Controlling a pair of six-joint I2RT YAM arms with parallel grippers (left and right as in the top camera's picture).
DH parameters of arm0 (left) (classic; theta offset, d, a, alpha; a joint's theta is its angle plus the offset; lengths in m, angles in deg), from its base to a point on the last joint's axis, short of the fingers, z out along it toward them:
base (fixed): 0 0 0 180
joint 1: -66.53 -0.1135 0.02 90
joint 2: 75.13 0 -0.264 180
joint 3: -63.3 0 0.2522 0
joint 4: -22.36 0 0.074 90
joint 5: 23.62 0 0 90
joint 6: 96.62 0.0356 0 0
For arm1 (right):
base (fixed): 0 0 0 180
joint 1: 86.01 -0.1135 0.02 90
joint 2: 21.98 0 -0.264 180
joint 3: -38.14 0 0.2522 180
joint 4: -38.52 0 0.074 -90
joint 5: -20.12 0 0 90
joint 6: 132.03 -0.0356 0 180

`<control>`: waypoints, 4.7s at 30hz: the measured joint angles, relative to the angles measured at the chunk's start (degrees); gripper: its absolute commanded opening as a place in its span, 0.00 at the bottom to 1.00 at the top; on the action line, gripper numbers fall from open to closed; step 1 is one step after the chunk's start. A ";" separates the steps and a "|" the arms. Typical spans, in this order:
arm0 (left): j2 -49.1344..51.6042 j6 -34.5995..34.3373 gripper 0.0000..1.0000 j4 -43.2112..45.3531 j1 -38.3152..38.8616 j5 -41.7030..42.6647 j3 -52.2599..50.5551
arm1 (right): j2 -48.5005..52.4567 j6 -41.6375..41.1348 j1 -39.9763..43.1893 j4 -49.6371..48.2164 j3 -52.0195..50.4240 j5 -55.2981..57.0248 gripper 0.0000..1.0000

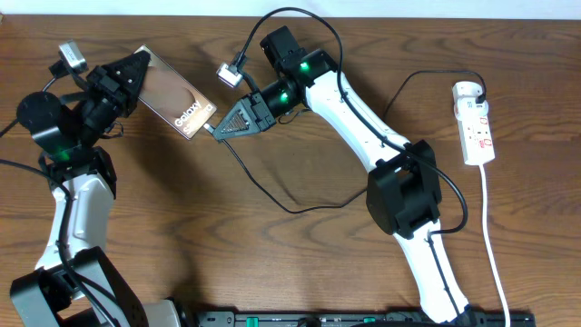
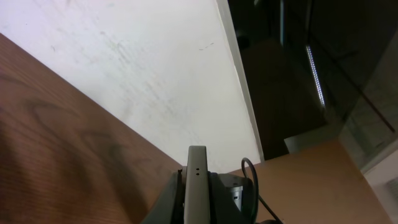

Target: Plug charger to phone and switch on socket

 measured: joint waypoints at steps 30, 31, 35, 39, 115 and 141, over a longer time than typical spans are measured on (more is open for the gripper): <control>0.00 -0.52 0.07 2.40 -0.35 -1.42 0.00 | 0.00 -8.90 0.00 -7.04 -0.17 -0.94 0.01; 0.00 -0.55 0.07 2.73 -0.31 -1.46 0.00 | 0.00 -9.16 0.00 -7.23 -0.17 -0.96 0.01; 0.00 -0.63 0.07 4.35 0.20 -2.01 0.00 | 0.00 -10.40 0.00 -8.37 -0.22 -1.31 0.01; 0.00 -0.66 0.07 4.94 0.79 -2.97 0.00 | 0.00 -11.47 0.00 -8.96 -0.26 -1.49 0.01; 0.11 0.44 0.07 5.99 -3.76 18.58 0.55 | -0.04 -13.35 3.28 13.84 -0.48 52.94 0.01; 0.11 2.23 0.07 5.46 -3.76 21.20 0.52 | -1.38 -32.28 3.15 7.30 -15.10 93.35 0.57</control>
